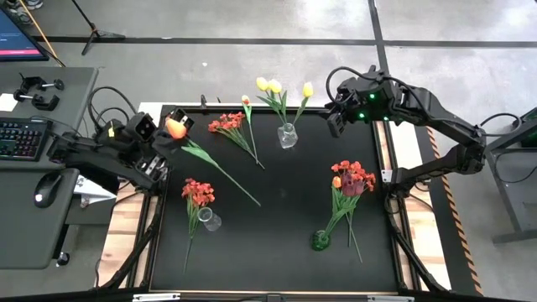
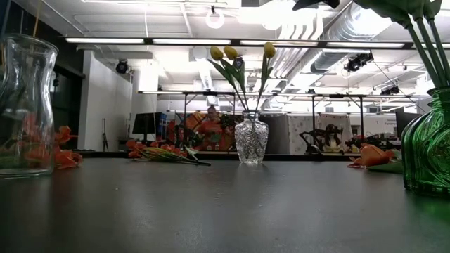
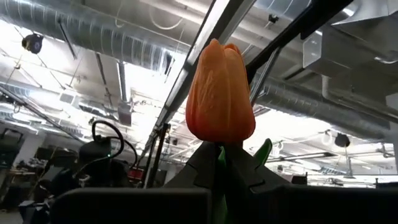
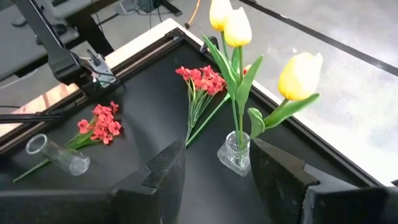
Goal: Sort flowers into vase by color
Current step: Put the left orange tulip into the bottom transparent vase
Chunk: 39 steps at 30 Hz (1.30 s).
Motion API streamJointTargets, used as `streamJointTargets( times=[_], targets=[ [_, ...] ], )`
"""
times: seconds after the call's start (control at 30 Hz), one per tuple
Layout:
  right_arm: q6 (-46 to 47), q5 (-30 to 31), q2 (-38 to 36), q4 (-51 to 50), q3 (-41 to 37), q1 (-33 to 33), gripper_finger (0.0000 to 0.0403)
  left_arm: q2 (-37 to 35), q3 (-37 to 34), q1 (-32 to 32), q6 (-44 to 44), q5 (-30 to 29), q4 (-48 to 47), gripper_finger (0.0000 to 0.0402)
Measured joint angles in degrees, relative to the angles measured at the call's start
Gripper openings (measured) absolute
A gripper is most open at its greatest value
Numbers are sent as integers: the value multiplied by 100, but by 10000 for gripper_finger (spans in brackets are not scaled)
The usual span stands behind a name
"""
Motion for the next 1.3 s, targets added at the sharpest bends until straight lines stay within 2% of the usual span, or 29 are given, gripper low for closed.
streamJointTargets(
  times=[0.1,0.27,0.43,0.53,0.67,0.87,1.17,1.3],
  targets=[
    [-20,0,0,-93,0,0,169,-21,0,1,10,49,-76,0],
    [-31,2,0,-89,0,0,169,-331,0,-62,-28,162,-775,0],
    [-24,2,0,-89,0,0,169,-869,0,-290,-65,-201,-1749,0],
    [0,4,0,-90,0,0,169,-1234,0,-351,-404,-448,-2481,0],
    [11,22,0,-91,0,0,169,-1551,0,-361,-813,-405,-3068,0],
    [121,251,0,-91,0,0,169,-1982,0,-352,-1115,-130,-3453,0],
    [110,326,0,-91,0,0,169,-2763,7,-352,-1494,-151,-4058,0],
    [109,327,44,-114,0,0,169,-2822,9,-352,-1613,-221,-4484,0]
  ],
)
